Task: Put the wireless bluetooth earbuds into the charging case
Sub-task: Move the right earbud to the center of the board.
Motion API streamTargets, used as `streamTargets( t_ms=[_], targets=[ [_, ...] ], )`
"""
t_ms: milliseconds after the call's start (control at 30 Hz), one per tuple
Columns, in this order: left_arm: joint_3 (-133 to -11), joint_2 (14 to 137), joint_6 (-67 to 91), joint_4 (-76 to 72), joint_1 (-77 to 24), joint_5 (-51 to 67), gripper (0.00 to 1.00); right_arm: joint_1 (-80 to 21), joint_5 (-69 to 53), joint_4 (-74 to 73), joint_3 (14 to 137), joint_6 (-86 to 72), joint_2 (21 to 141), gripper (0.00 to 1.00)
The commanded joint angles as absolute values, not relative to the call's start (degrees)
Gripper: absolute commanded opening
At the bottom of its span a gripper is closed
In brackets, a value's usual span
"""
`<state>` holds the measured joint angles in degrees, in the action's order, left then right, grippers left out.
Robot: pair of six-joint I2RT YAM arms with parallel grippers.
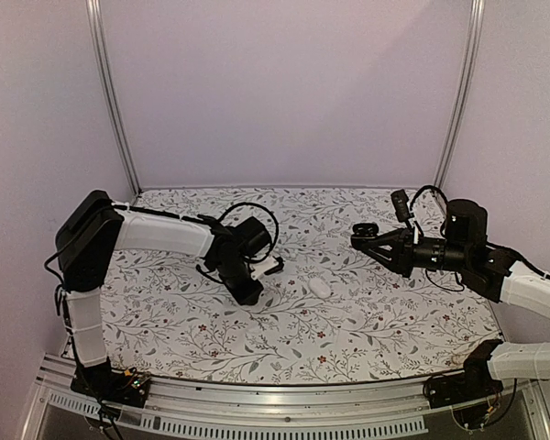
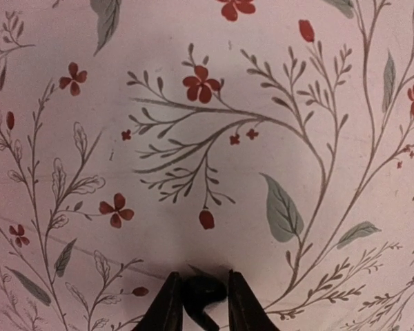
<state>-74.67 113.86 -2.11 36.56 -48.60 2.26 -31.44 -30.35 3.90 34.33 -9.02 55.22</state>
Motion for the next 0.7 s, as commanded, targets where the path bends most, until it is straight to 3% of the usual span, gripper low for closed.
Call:
streamTargets(
  t_ms=[0, 133, 667],
  targets=[
    [-75.34, 112.9, -2.27, 40.83, -49.41, 1.25, 0.28, -31.2, -30.76, 5.12, 36.3, -8.79, 54.78, 0.0],
    [-76.75, 113.81, -3.04, 43.5, -49.4, 0.97, 0.34, -31.2, -30.76, 5.02, 36.3, -8.63, 54.91, 0.0],
    [-83.84, 119.01, -3.56, 50.27, -49.54, 1.52, 0.38, -31.2, -30.32, 4.4, 35.86, -8.47, 54.03, 0.0]
  ],
)
